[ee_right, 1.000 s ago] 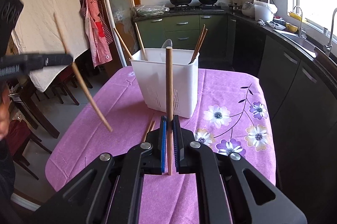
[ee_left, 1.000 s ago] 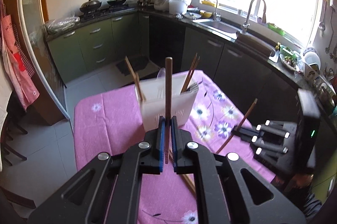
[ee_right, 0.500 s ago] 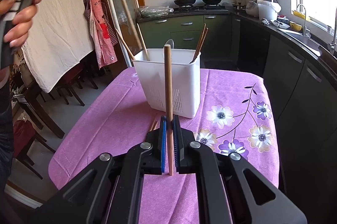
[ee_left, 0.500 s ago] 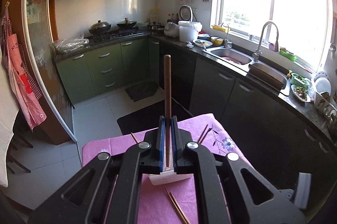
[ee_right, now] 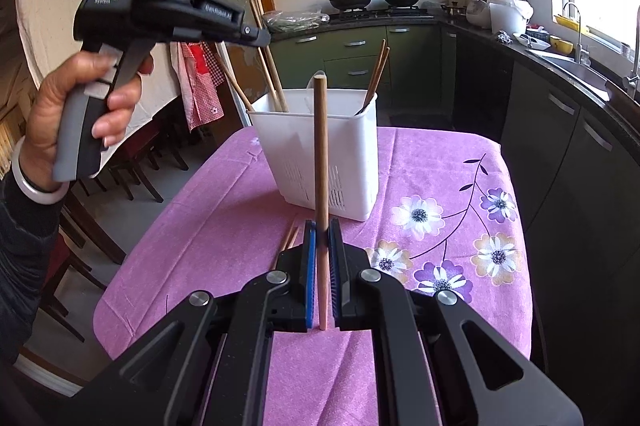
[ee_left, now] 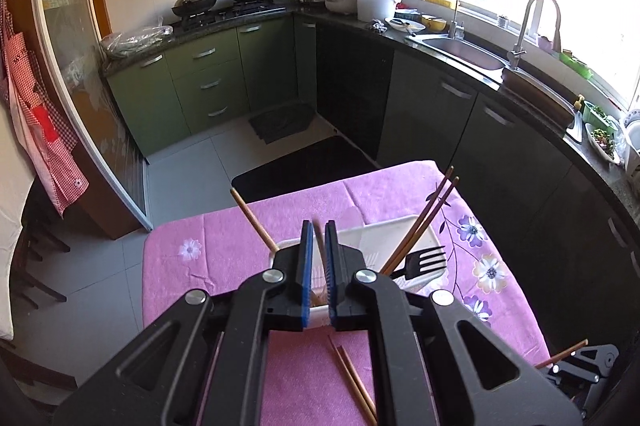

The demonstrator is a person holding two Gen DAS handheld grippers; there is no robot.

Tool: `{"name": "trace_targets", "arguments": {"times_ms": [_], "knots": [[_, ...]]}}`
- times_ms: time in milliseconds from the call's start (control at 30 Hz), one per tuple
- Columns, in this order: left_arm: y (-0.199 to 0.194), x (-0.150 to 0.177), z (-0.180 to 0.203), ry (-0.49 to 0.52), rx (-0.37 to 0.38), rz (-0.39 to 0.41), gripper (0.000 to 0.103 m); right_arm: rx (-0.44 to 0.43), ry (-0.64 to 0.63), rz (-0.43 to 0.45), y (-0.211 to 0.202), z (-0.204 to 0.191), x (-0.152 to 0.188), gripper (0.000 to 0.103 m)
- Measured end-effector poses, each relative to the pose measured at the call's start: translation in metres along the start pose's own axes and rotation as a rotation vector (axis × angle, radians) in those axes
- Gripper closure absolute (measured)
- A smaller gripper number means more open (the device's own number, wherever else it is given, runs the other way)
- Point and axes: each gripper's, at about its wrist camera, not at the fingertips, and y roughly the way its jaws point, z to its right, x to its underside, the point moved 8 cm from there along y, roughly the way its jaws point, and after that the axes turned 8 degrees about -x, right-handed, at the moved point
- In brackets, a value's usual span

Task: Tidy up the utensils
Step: 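Drop the chopstick into the white holder with the left tool while the right tool carries its chopstick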

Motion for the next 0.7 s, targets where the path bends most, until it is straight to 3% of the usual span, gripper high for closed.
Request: {"name": "trace_targets", "arguments": {"times_ms": [67, 100, 133, 267, 400, 567, 700], "knots": [[-0.011, 0.002, -0.004, -0.014, 0.015, 0.018, 0.085, -0.002, 0.002, -0.003, 0.000, -0.001, -0.001, 0.096], [-0.018, 0.003, -0.006, -0.022, 0.019, 0.028, 0.063, -0.005, 0.004, -0.002, 0.000, -0.001, -0.002, 0.096], [-0.029, 0.004, -0.010, -0.036, 0.022, 0.055, 0.048, -0.009, 0.005, 0.000, 0.000, -0.001, -0.004, 0.096], [-0.074, 0.011, -0.022, -0.036, 0.001, 0.157, 0.044, -0.030, 0.005, 0.044, -0.013, -0.005, -0.030, 0.096], [-0.106, 0.028, -0.034, -0.051, -0.004, 0.200, 0.021, -0.070, 0.003, 0.151, -0.039, -0.012, -0.082, 0.096], [-0.126, 0.055, -0.044, -0.049, -0.016, 0.211, 0.018, -0.116, 0.021, 0.295, -0.061, -0.016, -0.155, 0.096], [-0.126, 0.078, -0.051, -0.048, -0.017, 0.177, 0.017, -0.050, 0.044, 0.342, -0.052, -0.001, -0.195, 0.096]]}}
